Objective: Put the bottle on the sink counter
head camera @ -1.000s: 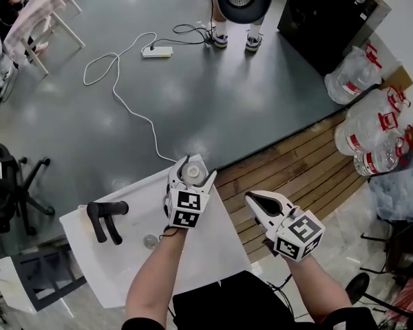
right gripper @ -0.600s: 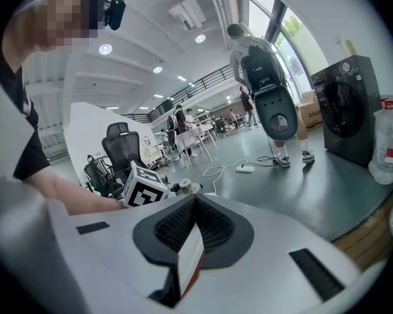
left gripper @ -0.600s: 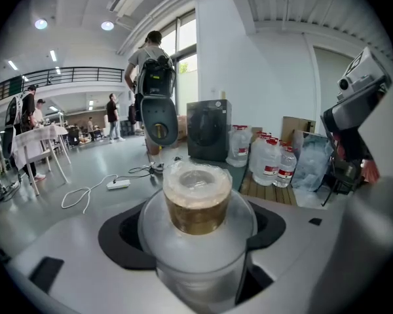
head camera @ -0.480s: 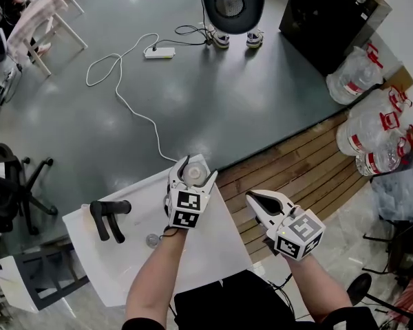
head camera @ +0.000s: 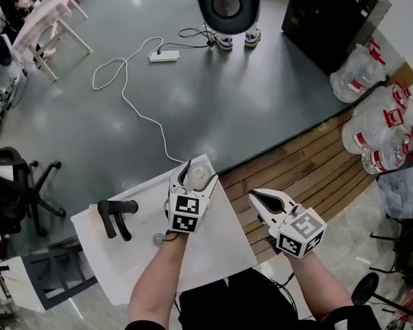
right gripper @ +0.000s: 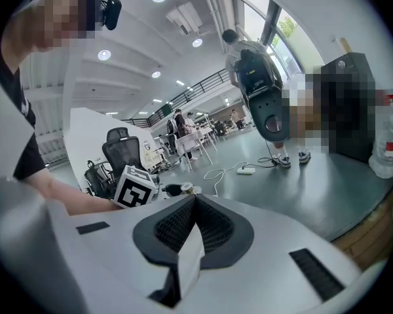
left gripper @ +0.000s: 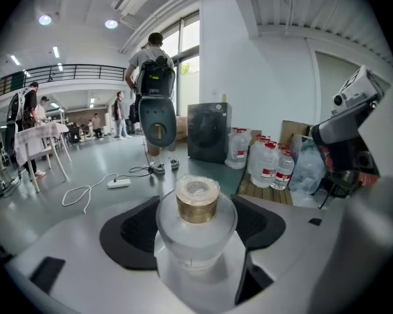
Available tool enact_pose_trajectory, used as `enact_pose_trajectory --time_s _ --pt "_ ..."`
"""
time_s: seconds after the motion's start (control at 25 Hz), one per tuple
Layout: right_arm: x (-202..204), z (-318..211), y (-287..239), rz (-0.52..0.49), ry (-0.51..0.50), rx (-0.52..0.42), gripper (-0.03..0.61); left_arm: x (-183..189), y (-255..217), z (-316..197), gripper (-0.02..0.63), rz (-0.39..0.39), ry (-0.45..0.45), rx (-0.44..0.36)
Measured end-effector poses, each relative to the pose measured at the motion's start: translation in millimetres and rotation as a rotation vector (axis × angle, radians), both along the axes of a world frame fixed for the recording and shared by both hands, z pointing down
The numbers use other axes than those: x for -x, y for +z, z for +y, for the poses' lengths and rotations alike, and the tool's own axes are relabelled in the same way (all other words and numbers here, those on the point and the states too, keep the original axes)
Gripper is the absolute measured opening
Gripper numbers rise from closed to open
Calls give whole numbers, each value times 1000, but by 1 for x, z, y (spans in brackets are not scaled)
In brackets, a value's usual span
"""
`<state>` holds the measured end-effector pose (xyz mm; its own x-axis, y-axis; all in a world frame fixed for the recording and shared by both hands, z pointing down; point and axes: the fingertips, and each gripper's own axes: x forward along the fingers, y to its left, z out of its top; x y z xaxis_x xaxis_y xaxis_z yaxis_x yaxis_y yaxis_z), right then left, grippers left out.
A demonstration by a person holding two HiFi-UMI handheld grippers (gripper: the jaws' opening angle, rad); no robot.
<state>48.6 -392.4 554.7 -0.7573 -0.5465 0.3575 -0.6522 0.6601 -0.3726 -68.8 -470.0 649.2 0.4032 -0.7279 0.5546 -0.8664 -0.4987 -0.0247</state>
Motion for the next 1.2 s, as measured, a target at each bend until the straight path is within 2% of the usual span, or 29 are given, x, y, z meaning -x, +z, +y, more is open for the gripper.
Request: enact_pose_trajectory --time_s 0.56,0.8,0.92,1.2 --pt "-2 2 -7 -61 38 -5 14 2 2 2 339 -62 71 48" --pt "-10 6 -7 -54 45 -5 15 1 3 2 339 -72 61 63" --pt "-14 8 -10 -49 45 -7 14 -1 -2 4 339 -58 53 67" --pt "-8 15 -31 -48 29 -29 15 -3 -46 15 339 2 76 -1"
